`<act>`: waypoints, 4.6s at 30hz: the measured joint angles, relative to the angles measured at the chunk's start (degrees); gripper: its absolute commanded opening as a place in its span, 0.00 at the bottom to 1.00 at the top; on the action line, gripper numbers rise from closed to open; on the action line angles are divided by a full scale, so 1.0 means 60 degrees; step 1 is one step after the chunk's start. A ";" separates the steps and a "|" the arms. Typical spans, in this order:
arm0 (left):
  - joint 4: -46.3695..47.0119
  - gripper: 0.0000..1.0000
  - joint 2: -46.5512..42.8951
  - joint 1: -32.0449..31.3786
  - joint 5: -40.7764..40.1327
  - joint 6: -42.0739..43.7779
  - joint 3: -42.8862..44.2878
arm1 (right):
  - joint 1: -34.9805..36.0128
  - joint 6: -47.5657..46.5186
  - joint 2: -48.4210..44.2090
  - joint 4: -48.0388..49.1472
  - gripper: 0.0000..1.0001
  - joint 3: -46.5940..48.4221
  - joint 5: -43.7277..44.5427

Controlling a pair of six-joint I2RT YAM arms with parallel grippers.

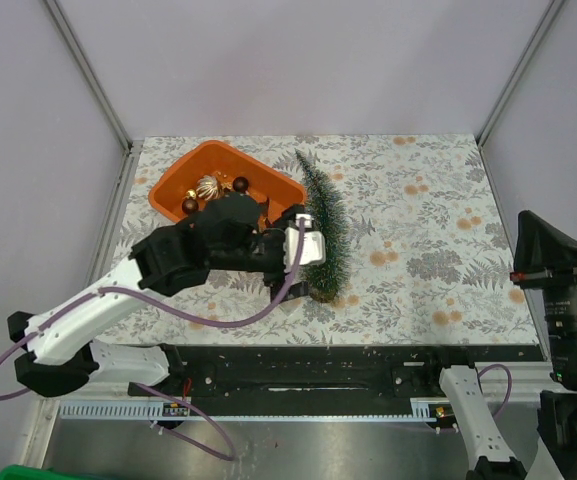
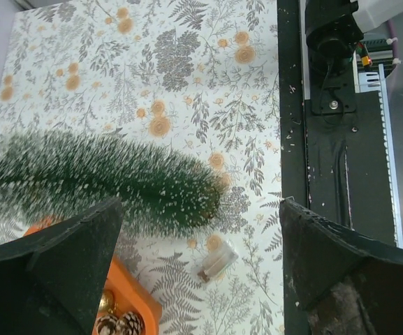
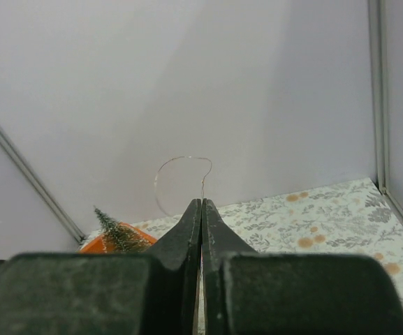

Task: Decorate the small christmas tree

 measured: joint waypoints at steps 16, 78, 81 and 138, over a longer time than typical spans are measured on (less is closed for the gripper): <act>0.4583 0.99 0.1727 -0.1202 -0.2350 0.0018 -0.1577 | 0.0838 -0.0102 -0.0809 -0.1209 0.00 0.1847 -0.0725; 0.3504 0.14 -0.3719 -0.0033 -0.1770 -0.1727 -0.6011 | 0.1894 0.0062 0.1392 0.0718 0.00 0.0659 -0.3224; 0.3606 0.26 -0.3938 0.0186 -0.1993 -0.1843 -0.6135 | 0.1894 0.0299 0.2127 0.1366 0.00 0.0637 -0.3872; 0.7752 0.00 0.1541 -0.2415 -0.2951 0.0397 -0.3377 | 0.3169 -0.1534 -0.0823 -0.3548 0.00 0.3096 -0.0856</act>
